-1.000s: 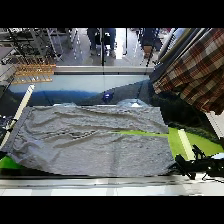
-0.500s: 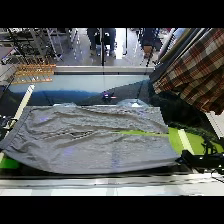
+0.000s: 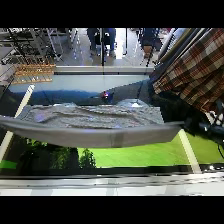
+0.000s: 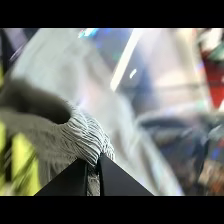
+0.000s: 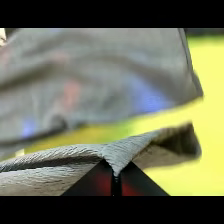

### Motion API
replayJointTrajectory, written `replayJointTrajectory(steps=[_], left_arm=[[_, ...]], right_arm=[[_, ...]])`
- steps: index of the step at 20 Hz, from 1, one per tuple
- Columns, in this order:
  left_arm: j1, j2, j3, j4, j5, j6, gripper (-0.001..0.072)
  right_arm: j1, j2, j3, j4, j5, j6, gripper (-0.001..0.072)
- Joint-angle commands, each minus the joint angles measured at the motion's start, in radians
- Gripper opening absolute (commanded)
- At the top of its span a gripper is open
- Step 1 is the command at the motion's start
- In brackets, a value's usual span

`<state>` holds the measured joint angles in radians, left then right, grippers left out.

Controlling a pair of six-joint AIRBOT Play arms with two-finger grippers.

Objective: Fold the clothes and pants, and hang the long-sleeved shirts on hangers.

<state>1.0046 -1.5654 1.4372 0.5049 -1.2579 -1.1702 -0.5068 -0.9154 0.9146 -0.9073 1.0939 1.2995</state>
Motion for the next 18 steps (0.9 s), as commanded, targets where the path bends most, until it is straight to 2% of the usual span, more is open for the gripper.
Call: replayJointTrajectory(steps=[1,4,8,9,10,11,12,14,16,17,18], left_arm=[[-0.129,-0.018,0.018,-0.104,0.352,-0.054,0.0013],[-0.270,-0.093,0.025,-0.200,0.680,-0.064,0.0013],[-0.401,-0.267,0.075,-0.229,0.834,-0.064,0.0037],[-0.420,-0.297,0.075,-0.248,0.875,-0.063,0.0128],[-0.431,-0.317,0.075,-0.256,0.884,-0.064,0.0353],[-0.431,-0.328,0.075,-0.255,0.872,-0.063,0.0568],[-0.424,-0.329,0.075,-0.255,0.838,-0.063,0.0653],[-0.378,-0.319,0.086,-0.251,0.696,0.006,0.0653],[-0.314,-0.309,0.109,-0.248,0.446,0.110,0.0638],[-0.282,-0.304,0.112,-0.240,0.319,0.140,0.0636],[-0.256,-0.301,0.112,-0.227,0.217,0.142,0.0596]], right_arm=[[0.146,-0.218,0.155,0.009,-0.301,0.065,0.0023],[0.196,-0.552,0.351,0.011,-0.314,0.079,0.0023],[0.246,-0.929,0.605,0.015,-0.327,0.126,0.0027],[0.251,-0.986,0.650,0.020,-0.314,0.129,0.0029],[0.251,-1.022,0.684,0.019,-0.301,0.129,0.0104],[0.244,-1.028,0.701,0.011,-0.280,0.128,0.0355],[0.230,-1.022,0.712,0.008,-0.241,0.121,0.0570],[0.181,-0.999,0.723,-0.028,-0.107,0.120,0.0571],[0.125,-0.994,0.718,-0.055,0.080,0.111,0.0586],[0.103,-0.994,0.702,-0.055,0.157,0.076,0.0586],[0.089,-0.994,0.680,-0.053,0.201,0.052,0.0586]])
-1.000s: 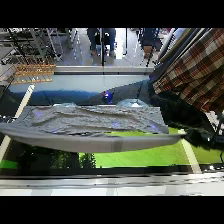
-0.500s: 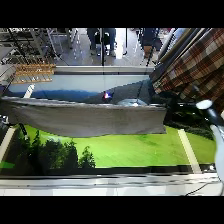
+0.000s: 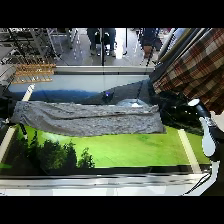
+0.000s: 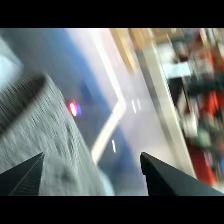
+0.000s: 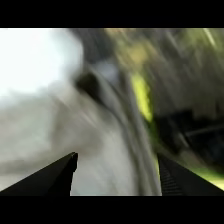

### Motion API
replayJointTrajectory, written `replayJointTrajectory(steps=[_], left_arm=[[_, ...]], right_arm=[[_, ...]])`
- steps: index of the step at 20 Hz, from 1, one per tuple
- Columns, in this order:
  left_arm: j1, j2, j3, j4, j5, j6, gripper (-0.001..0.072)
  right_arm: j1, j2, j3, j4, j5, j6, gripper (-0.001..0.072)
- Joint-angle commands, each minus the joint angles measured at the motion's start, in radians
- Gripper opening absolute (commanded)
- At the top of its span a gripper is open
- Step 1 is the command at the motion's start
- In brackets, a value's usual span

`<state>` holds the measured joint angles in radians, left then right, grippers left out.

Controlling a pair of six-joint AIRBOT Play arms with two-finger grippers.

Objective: Fold the clothes and pants, and hang the long-sleeved shirts on hangers.

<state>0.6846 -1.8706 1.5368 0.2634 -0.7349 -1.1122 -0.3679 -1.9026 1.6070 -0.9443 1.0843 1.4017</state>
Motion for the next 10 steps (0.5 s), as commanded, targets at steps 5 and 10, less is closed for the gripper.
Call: replayJointTrajectory(steps=[5,10], left_arm=[[0.085,0.004,0.013,0.277,-0.620,0.081,0.0471],[-0.068,0.031,0.013,0.312,-0.698,0.205,0.0017]], right_arm=[[-0.062,-0.053,-0.058,0.050,0.150,-0.140,0.0638],[-0.011,-0.107,-0.055,0.264,0.186,-0.287,0.0175]])
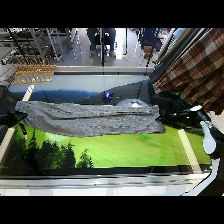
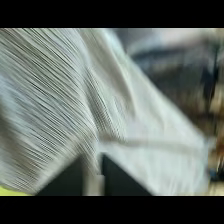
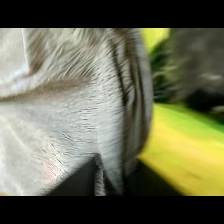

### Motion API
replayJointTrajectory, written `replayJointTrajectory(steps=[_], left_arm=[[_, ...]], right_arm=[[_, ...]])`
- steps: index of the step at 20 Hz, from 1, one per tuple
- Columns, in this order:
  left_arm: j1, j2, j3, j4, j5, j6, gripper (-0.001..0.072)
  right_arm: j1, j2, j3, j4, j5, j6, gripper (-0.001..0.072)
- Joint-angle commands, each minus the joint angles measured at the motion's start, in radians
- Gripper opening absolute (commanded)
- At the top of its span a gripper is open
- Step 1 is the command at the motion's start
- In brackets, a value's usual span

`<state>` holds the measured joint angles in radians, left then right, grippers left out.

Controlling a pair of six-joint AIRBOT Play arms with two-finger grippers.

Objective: Fold the clothes and pants, and hang the long-sleeved shirts on hangers.

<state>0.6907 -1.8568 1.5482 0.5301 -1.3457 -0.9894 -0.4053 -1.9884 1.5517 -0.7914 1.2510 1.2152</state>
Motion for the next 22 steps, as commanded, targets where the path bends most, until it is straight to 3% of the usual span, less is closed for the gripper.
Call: replayJointTrajectory(steps=[1,3,6,8,10,14,18,22], left_arm=[[-0.115,0.030,0.001,0.046,-0.089,0.101,0.0016],[-0.205,0.053,0.001,0.046,-0.102,0.148,0.0016],[-0.347,0.048,-0.003,0.046,-0.111,0.159,0.0016],[-0.446,0.035,-0.006,0.047,-0.110,0.159,0.0016],[-0.541,0.019,-0.007,0.074,-0.109,0.159,0.0016],[-0.679,-0.028,-0.007,0.246,-0.031,0.079,0.0016],[-0.694,-0.044,-0.002,0.278,0.096,-0.064,0.0016],[-0.652,0.022,0.040,0.277,0.012,-0.089,0.0016]], right_arm=[[0.039,-0.013,0.015,0.097,0.038,-0.103,0.0029],[0.040,0.050,0.031,-0.064,0.041,-0.027,0.0024],[0.021,0.217,0.031,-0.662,0.068,0.248,0.0023],[-0.029,0.319,0.032,-0.844,0.115,0.306,0.0022],[-0.089,0.406,0.032,-0.859,0.120,0.360,0.0022],[-0.037,0.530,0.032,-0.726,0.121,0.311,0.0022],[0.267,0.537,0.030,-0.529,0.118,0.326,0.0022],[0.688,0.391,0.028,-0.527,-0.016,0.484,0.0022]])
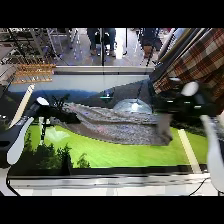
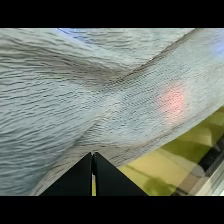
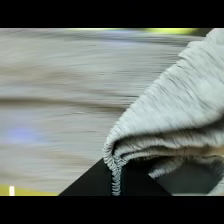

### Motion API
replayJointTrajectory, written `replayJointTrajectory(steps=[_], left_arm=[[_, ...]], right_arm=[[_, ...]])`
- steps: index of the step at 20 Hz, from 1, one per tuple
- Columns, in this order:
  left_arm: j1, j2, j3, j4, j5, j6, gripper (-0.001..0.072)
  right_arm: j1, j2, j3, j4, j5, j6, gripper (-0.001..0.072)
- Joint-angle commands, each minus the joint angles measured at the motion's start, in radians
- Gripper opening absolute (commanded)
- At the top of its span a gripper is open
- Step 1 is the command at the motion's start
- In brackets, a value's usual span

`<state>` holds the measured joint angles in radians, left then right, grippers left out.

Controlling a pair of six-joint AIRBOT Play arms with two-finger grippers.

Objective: Fold the clothes and pants, and hang the long-sleeved shirts on hangers.

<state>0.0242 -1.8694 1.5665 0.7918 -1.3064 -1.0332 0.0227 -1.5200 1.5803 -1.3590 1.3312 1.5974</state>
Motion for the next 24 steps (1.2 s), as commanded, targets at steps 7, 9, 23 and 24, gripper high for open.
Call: replayJointTrajectory(steps=[7,9,23,24], left_arm=[[0.034,0.125,0.022,0.029,-0.068,-0.072,0.0017],[0.034,0.125,0.022,0.051,-0.069,-0.072,0.0016],[0.019,0.124,0.022,0.046,-0.027,-0.082,0.0017],[0.017,0.124,0.022,0.045,-0.041,-0.082,0.0017]], right_arm=[[0.510,-0.435,0.237,0.064,-0.177,0.186,0.0576],[0.422,-0.381,0.282,0.013,-0.037,0.098,0.0621],[-0.360,-0.179,-0.402,0.585,-0.068,-0.533,0.0642],[-0.358,-0.208,-0.402,0.616,-0.083,-0.573,0.0642]])
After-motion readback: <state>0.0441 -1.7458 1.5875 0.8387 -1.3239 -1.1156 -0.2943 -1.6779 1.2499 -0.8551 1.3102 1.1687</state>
